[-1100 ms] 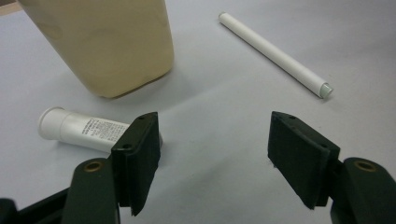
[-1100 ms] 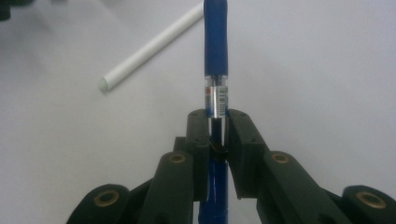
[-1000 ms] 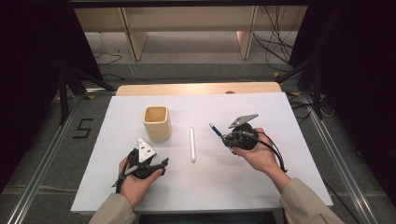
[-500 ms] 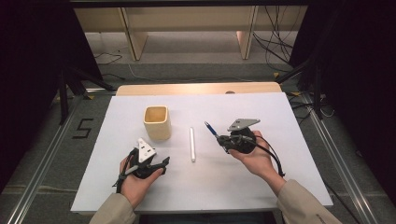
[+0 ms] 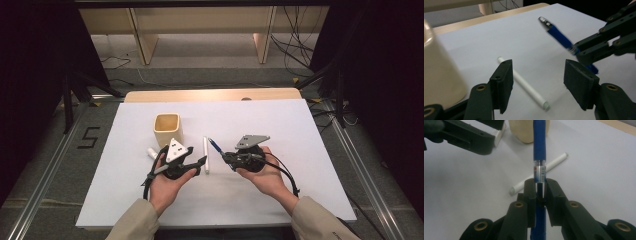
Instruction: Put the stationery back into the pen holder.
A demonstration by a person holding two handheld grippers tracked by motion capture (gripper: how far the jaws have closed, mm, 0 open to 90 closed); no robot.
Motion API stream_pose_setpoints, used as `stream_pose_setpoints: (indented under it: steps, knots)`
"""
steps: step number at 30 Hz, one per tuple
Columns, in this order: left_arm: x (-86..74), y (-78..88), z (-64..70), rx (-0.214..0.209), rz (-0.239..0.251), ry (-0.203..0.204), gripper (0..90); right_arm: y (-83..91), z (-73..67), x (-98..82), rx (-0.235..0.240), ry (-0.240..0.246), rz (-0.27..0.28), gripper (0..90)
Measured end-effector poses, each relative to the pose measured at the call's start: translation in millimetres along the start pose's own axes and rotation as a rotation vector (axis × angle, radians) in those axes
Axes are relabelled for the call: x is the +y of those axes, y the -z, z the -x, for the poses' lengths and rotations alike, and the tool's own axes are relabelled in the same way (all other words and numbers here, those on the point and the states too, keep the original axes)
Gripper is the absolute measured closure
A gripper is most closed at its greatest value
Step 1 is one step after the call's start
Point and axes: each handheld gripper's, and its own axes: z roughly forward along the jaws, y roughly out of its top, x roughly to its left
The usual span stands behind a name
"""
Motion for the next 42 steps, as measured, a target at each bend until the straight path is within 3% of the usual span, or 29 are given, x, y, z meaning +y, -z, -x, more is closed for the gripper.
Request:
stream_pose_setpoints:
  steps: [6, 11, 17, 21, 25, 33, 37, 40, 42]
  knots:
    - [8.3, -13.8, 4.8, -0.042, 0.015, 0.026, 47.2, -2.3, -2.8, -0.7, 0.023, 0.007, -0.002, 79.6]
    - [9.8, -19.2, 3.4, -0.088, 0.033, 0.101, 53.1, -4.1, -6.2, -0.9, 0.030, 0.019, 0.007, 79.6]
    - [9.6, -19.7, 2.8, -0.099, 0.064, 0.154, 62.2, -4.6, -7.7, 0.0, 0.031, 0.029, 0.026, 79.6]
    - [8.2, -19.1, 1.2, -0.120, 0.094, 0.240, 64.8, -4.1, -8.3, 0.2, 0.031, 0.027, 0.039, 79.6]
    - [8.3, -17.8, 1.9, -0.130, 0.120, 0.266, 69.1, -3.9, -8.9, 0.6, 0.031, 0.030, 0.043, 79.6]
    - [11.5, -13.2, 9.3, -0.190, 0.159, 0.263, 79.0, -5.0, -10.0, 1.0, 0.033, 0.037, 0.053, 79.1]
    - [15.2, -10.7, 11.8, -0.183, 0.161, 0.222, 80.1, -4.6, -10.8, 1.5, 0.034, 0.040, 0.069, 78.6]
    - [18.7, -6.7, 10.4, -0.154, 0.168, 0.176, 80.1, -2.4, -9.7, 2.5, 0.032, 0.047, 0.083, 68.0]
    - [21.7, -2.9, 6.7, -0.132, 0.177, 0.151, 80.1, 1.1, -6.5, 2.5, 0.016, 0.026, 0.098, 59.0]
